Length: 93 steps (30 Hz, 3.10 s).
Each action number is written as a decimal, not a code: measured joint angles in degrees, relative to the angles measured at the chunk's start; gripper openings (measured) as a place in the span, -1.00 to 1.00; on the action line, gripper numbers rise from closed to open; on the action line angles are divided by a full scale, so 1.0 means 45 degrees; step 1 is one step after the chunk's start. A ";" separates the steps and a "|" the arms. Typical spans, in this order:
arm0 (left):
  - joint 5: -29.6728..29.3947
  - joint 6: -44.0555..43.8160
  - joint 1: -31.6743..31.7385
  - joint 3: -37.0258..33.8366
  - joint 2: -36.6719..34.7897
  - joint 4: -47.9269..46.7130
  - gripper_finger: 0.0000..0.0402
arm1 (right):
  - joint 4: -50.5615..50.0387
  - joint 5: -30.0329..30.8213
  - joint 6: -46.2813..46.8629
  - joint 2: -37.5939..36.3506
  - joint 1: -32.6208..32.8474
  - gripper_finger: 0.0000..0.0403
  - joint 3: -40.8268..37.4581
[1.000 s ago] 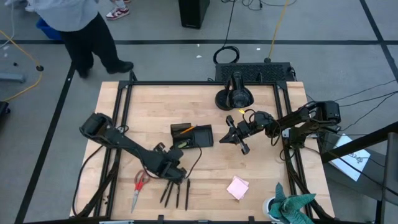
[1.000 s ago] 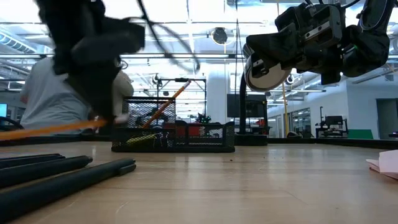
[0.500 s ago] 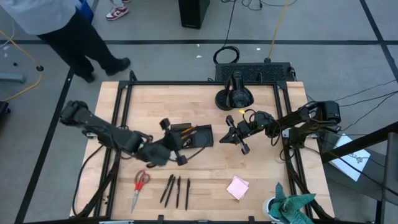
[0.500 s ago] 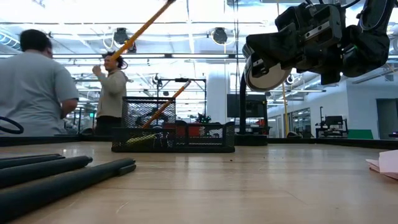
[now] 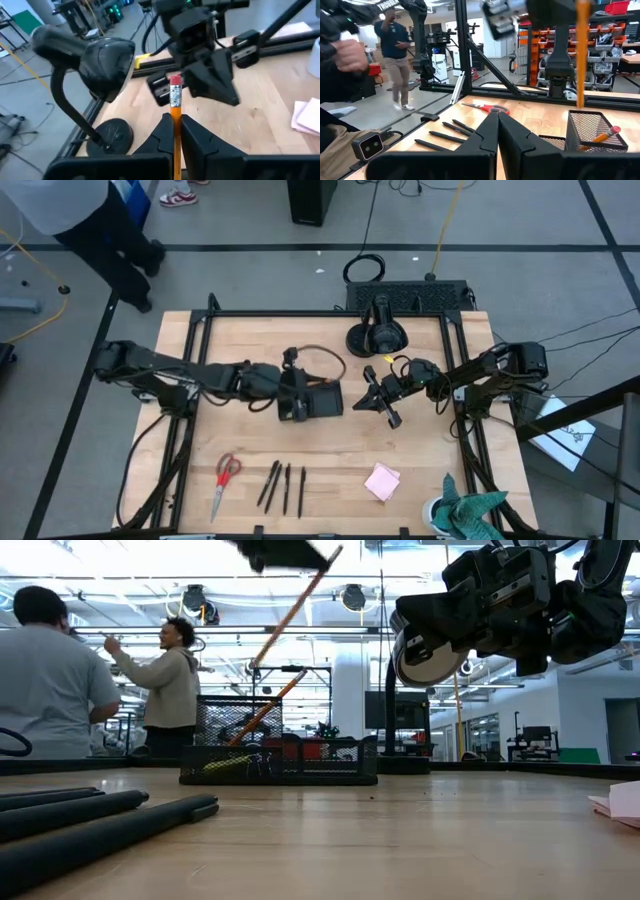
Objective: Pick and place office supplies into organizer
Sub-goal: Put the orange pencil into the black desk organizer, then put the black pen into the black desk organizer
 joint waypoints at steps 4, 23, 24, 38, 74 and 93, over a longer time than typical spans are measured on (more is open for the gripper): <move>0.1274 -0.0367 0.0947 -0.2039 -0.0417 0.2623 -0.89 | -0.0021 -0.0027 0.0001 0.0000 0.0000 -0.98 0.0000; 0.2214 -0.1697 0.2032 -0.6822 -0.0344 0.6982 -0.85 | 0.0437 0.0010 0.0000 0.0000 0.0000 -0.98 0.0000; 0.2213 -0.1743 0.2038 -0.7062 -0.0344 0.7410 -0.85 | 0.0439 0.0011 0.0000 0.0000 0.0000 -0.98 0.0008; 0.2156 -0.2320 0.2037 -0.8094 -0.0344 0.8916 -0.85 | 0.0401 0.0070 -0.0049 0.0000 0.0000 -0.98 0.0049; 0.2486 -0.3337 0.2202 -0.8094 -0.0329 0.8022 -0.56 | 0.0459 0.0070 -0.0019 0.0000 -0.0002 -0.98 0.0053; -0.1516 -0.2892 0.0857 -0.3606 -0.0660 -0.0660 -0.16 | 0.0455 0.0016 0.0000 0.0000 0.0000 -0.98 0.0053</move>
